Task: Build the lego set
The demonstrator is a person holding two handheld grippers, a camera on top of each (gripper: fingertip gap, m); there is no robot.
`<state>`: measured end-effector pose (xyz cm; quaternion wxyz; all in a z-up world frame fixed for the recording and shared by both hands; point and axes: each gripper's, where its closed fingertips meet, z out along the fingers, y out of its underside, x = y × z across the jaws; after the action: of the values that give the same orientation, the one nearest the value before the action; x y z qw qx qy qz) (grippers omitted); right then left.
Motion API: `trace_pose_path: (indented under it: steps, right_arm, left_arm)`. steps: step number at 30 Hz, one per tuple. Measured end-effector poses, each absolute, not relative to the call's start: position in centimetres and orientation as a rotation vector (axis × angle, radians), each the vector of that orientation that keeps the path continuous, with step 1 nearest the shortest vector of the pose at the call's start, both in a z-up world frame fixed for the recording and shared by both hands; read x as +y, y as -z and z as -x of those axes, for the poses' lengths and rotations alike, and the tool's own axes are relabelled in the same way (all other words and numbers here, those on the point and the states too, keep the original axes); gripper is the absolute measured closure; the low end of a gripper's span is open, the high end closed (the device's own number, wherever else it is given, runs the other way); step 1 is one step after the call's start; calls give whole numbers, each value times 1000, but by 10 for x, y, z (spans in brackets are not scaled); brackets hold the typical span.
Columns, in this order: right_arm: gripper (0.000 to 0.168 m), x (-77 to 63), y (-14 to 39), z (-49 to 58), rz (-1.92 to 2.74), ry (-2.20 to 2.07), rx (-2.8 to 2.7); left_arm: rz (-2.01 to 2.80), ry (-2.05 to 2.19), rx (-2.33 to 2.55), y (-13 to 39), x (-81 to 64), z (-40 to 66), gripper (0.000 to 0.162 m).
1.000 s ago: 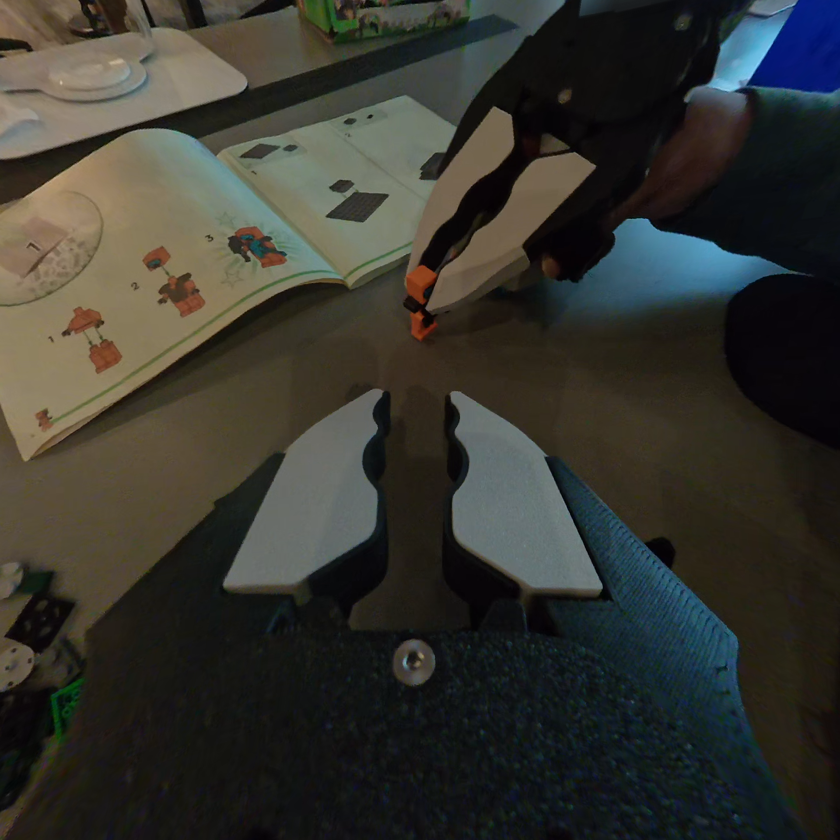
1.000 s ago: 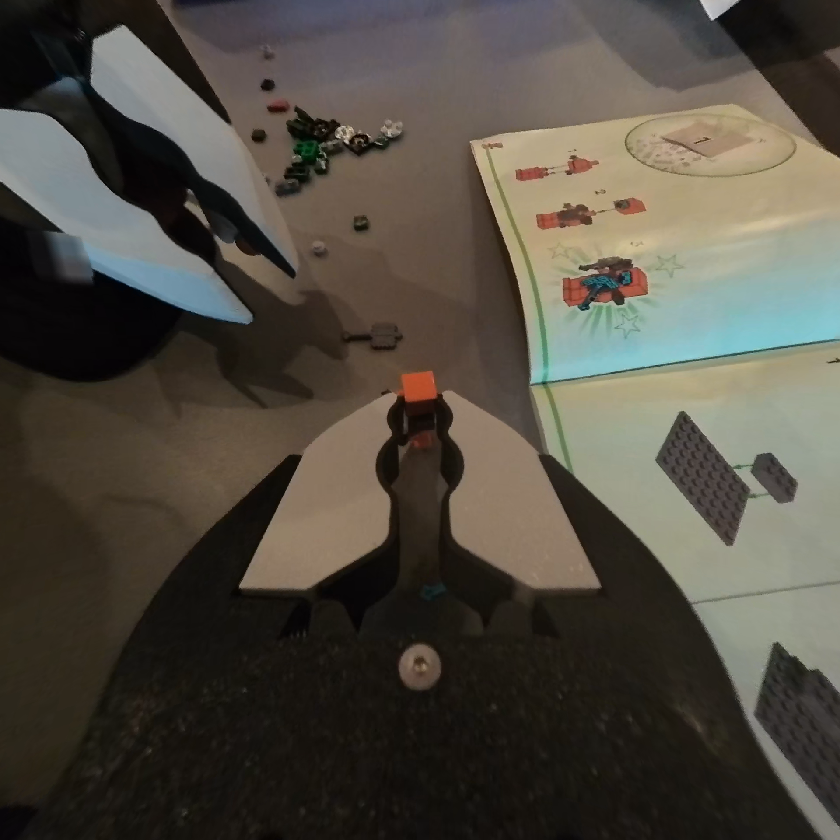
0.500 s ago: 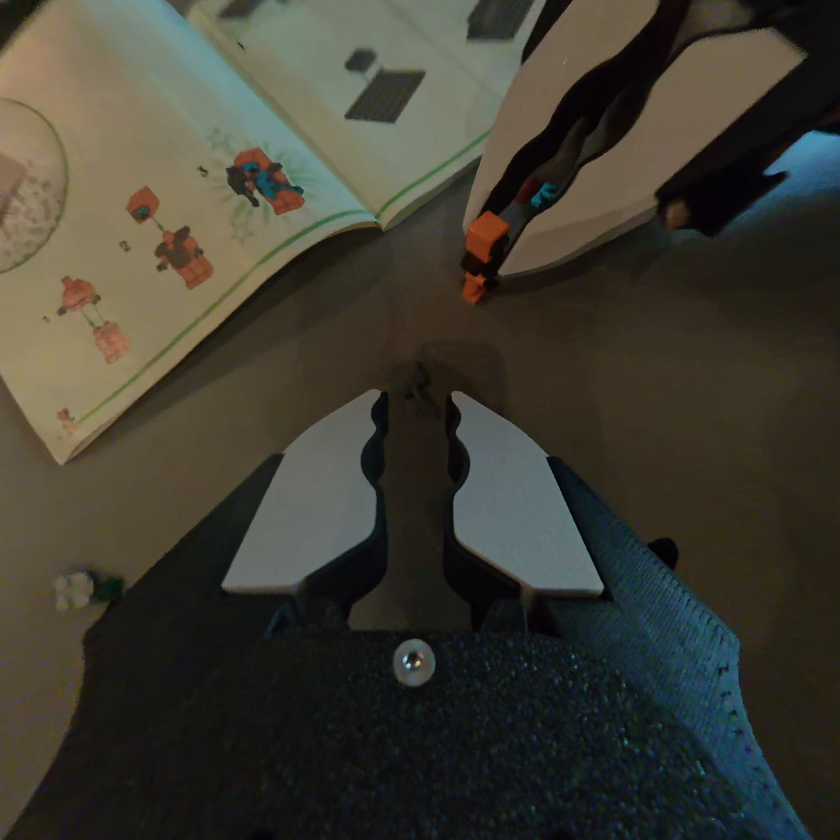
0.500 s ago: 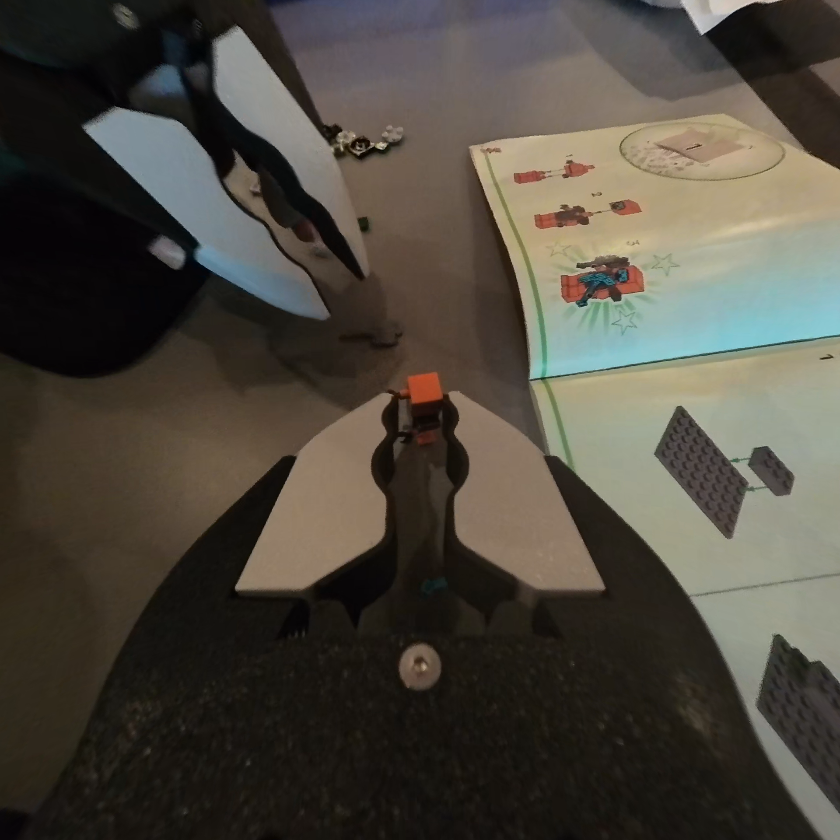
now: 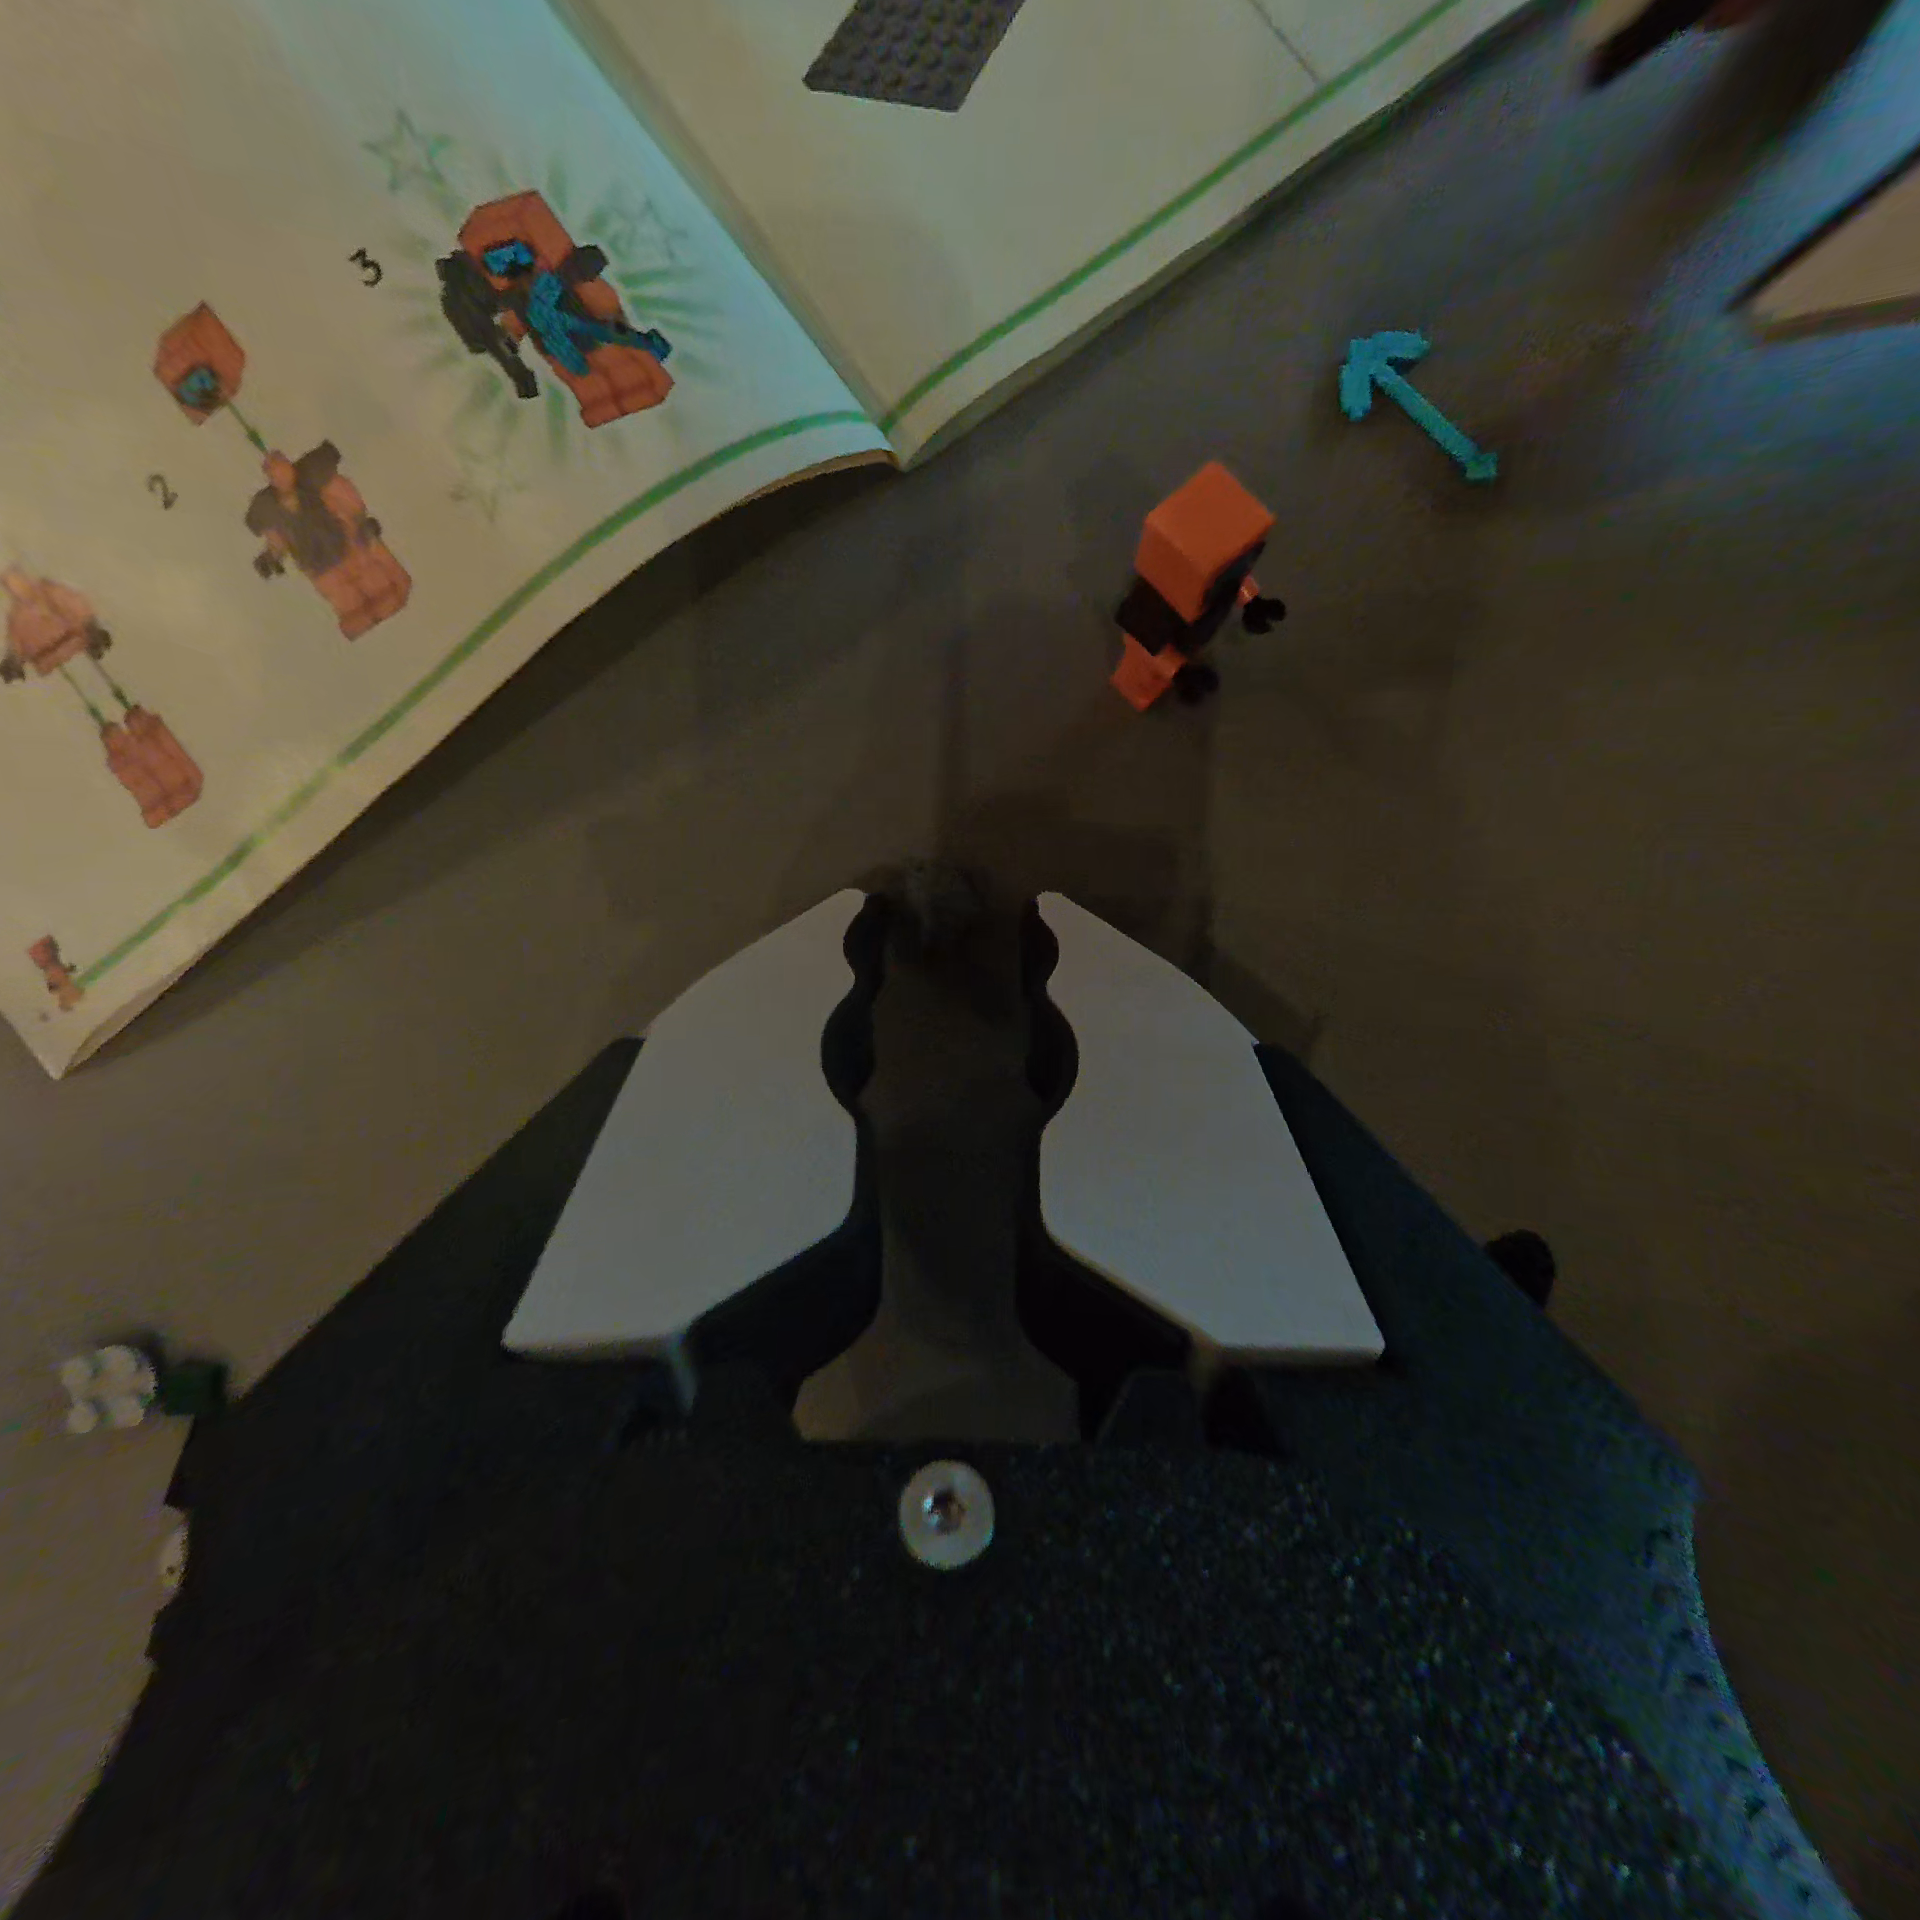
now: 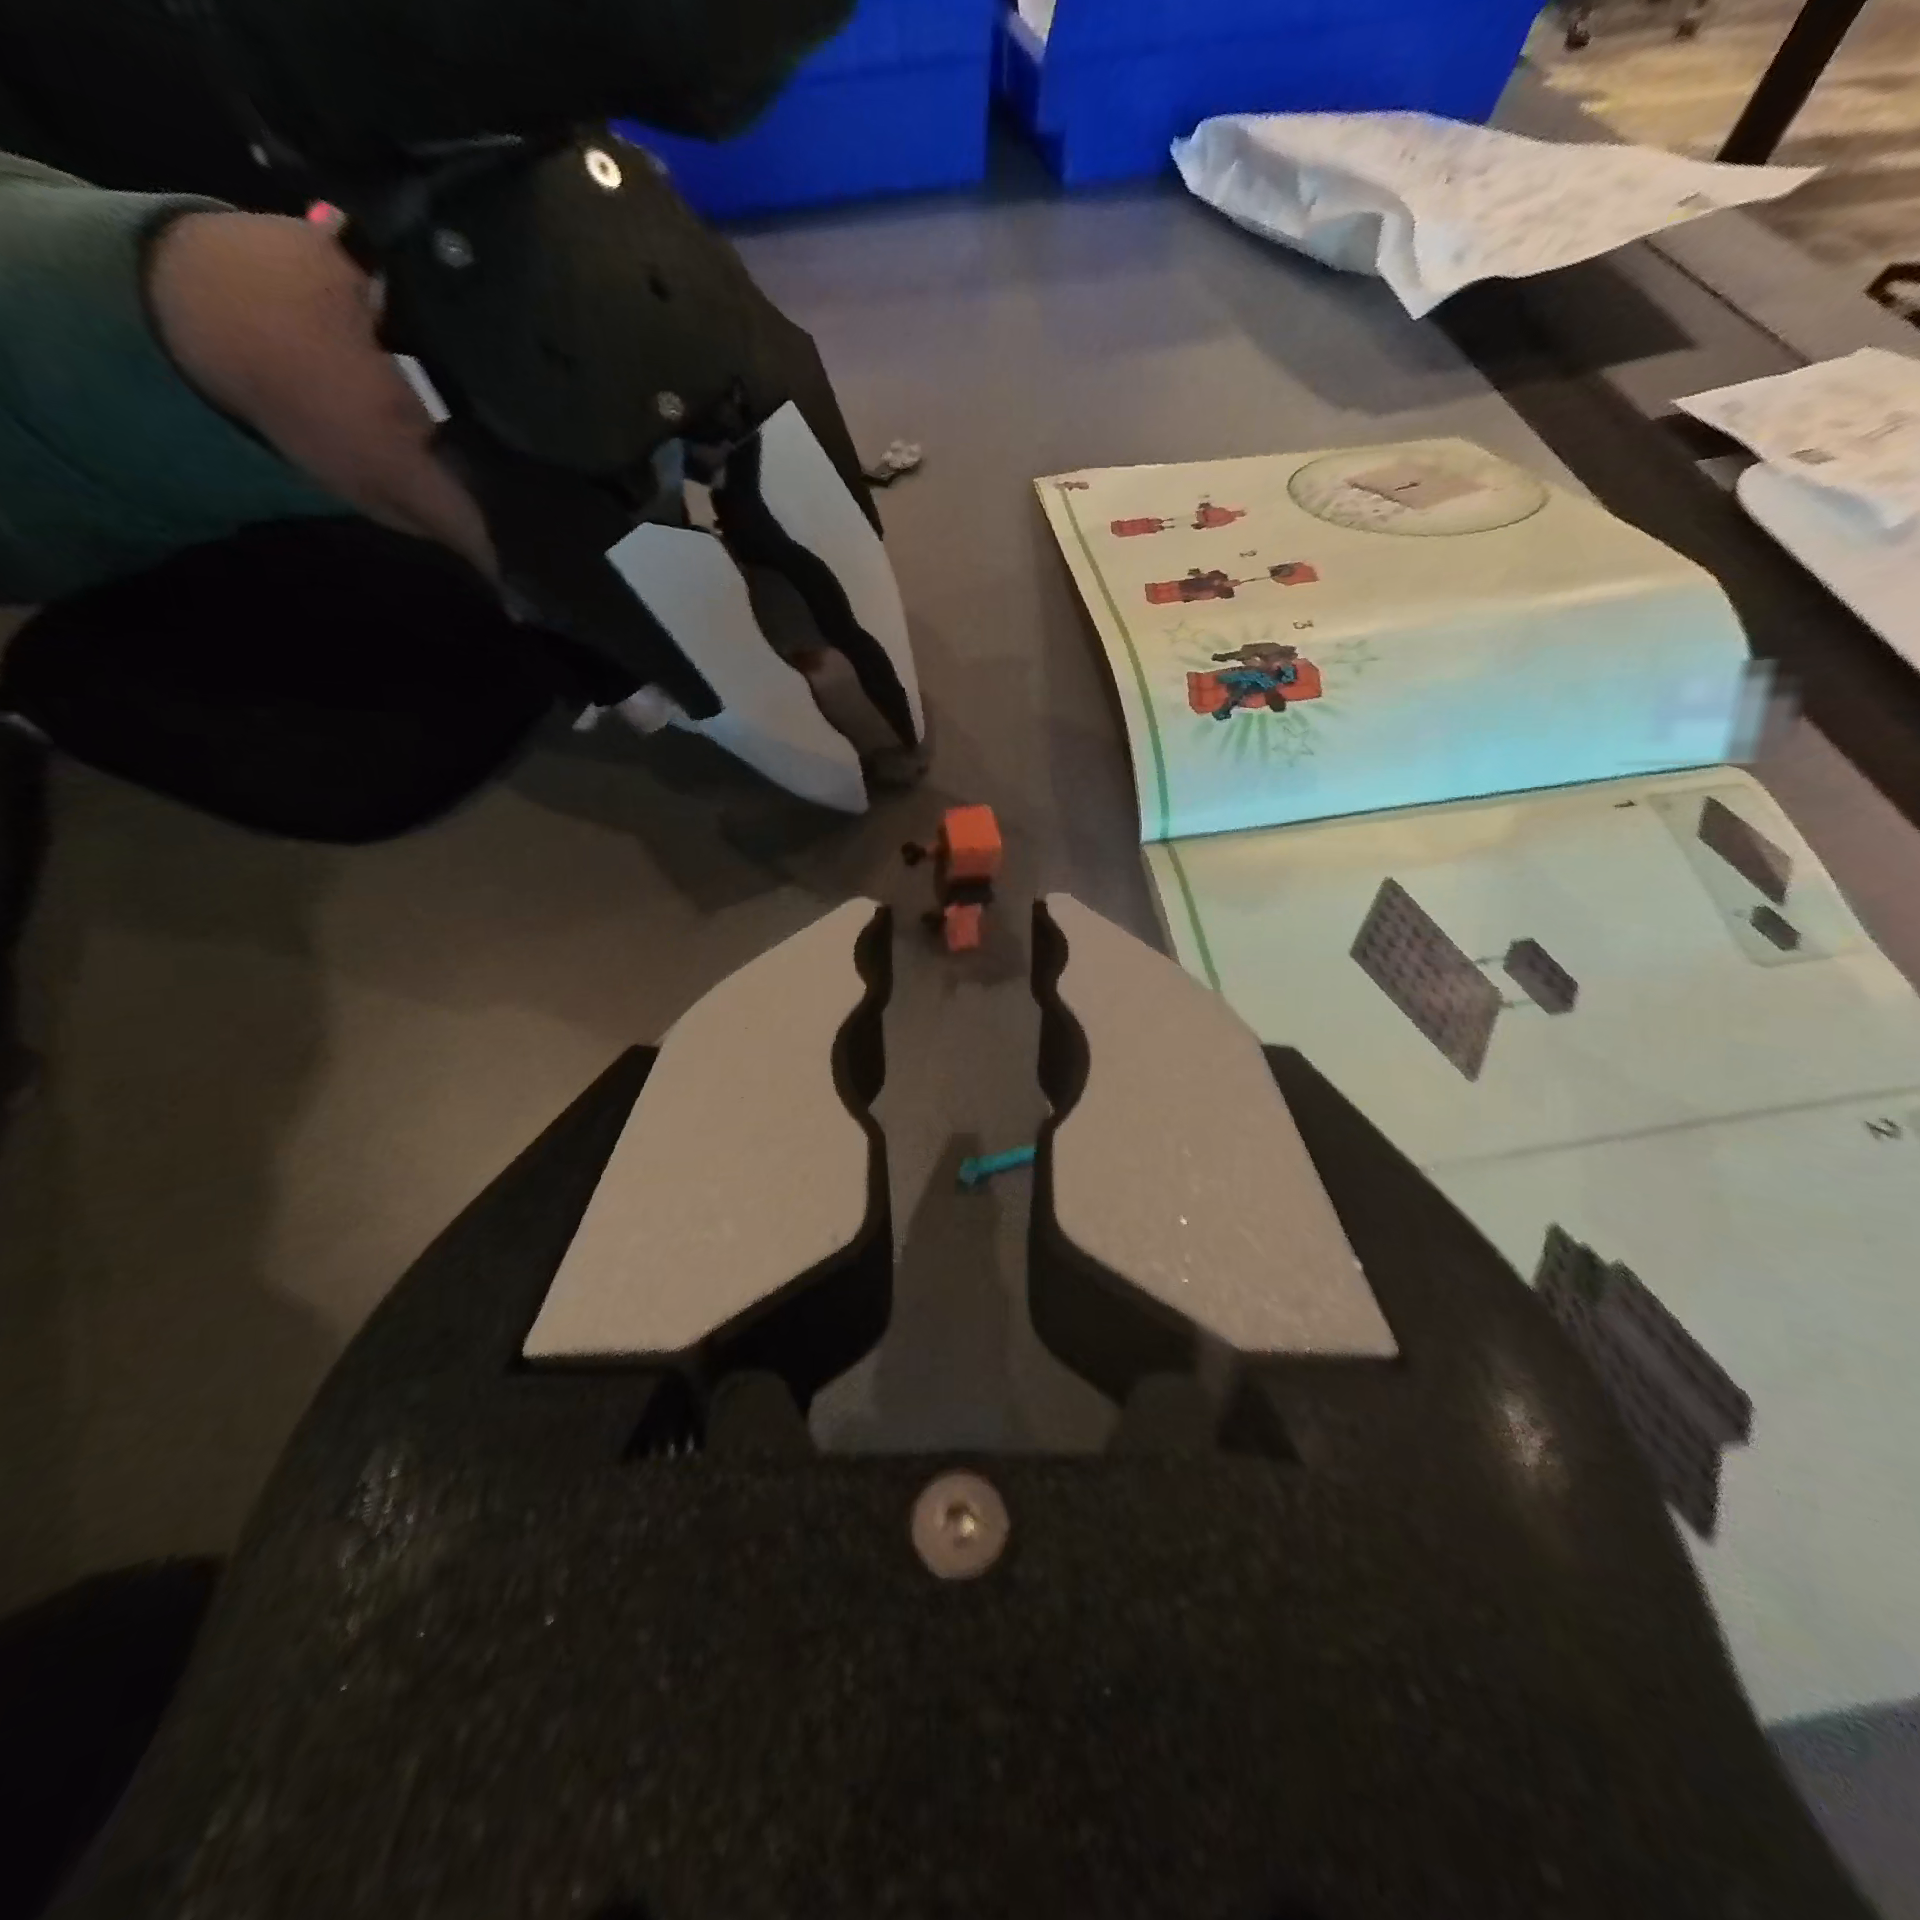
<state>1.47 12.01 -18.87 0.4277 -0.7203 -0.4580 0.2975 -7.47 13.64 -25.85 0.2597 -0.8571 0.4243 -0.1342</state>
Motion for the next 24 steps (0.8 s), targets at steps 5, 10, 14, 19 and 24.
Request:
trace_pose_path:
  steps: [5, 10, 14, 19, 24]
  right_arm:
    - [144, 112, 189, -26, 1788, -753, -1148]
    - [144, 109, 192, -27, 1791, -767, -1155]
    - [145, 107, 189, -24, 1781, -780, -1152]
    - [145, 100, 186, -11, 1768, -809, -1162]
    - [145, 96, 187, 1, 1764, -810, -1188]
  left_arm:
    - [2336, 364, 1101, 259, 140, 78, 142]
    - [2326, 372, 1075, 258, 143, 79, 147]
    - [2236, 370, 1101, 252, 143, 76, 162]
    - [2171, 357, 1159, 249, 132, 78, 162]
    - [2155, 361, 1162, 249, 128, 84, 162]
